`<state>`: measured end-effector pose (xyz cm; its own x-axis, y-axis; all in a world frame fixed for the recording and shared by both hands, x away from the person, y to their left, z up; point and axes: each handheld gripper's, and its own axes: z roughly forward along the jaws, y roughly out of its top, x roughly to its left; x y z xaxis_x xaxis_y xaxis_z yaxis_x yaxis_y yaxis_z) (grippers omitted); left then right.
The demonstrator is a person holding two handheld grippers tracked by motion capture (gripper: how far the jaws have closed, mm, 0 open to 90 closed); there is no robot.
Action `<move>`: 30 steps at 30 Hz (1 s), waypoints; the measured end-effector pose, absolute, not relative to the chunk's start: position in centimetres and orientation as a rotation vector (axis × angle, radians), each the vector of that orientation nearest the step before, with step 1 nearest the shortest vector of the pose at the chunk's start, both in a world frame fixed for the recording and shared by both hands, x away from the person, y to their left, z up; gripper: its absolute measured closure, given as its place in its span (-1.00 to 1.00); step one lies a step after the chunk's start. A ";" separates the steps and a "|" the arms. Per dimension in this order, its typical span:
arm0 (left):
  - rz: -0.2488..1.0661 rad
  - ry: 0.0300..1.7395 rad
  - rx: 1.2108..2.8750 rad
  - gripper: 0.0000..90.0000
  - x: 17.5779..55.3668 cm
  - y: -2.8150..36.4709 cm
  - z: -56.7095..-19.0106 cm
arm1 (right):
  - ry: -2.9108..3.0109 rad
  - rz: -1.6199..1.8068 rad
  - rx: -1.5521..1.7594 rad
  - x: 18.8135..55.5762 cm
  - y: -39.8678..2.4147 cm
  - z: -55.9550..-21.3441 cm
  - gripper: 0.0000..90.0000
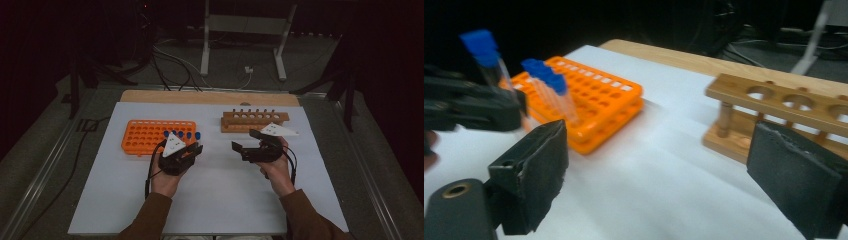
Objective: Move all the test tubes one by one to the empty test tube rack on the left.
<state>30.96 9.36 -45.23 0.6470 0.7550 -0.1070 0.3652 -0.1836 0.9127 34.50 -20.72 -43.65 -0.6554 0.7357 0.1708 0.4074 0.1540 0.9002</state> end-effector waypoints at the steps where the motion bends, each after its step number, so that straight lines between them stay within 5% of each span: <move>1: 0.457 0.899 1.789 0.73 31.0 9.5 -45.2 | 2.127 1.491 1.103 34.5 -20.9 -43.7 -0.81; 8: 0.480 0.905 1.761 0.73 30.8 10.9 -44.5 | 2.113 1.442 1.127 34.5 -22.2 -43.8 -0.99; 30: 0.657 1.096 1.617 0.73 32.1 18.0 -44.5 | 2.042 1.460 1.156 34.1 -25.3 -43.9 -1.00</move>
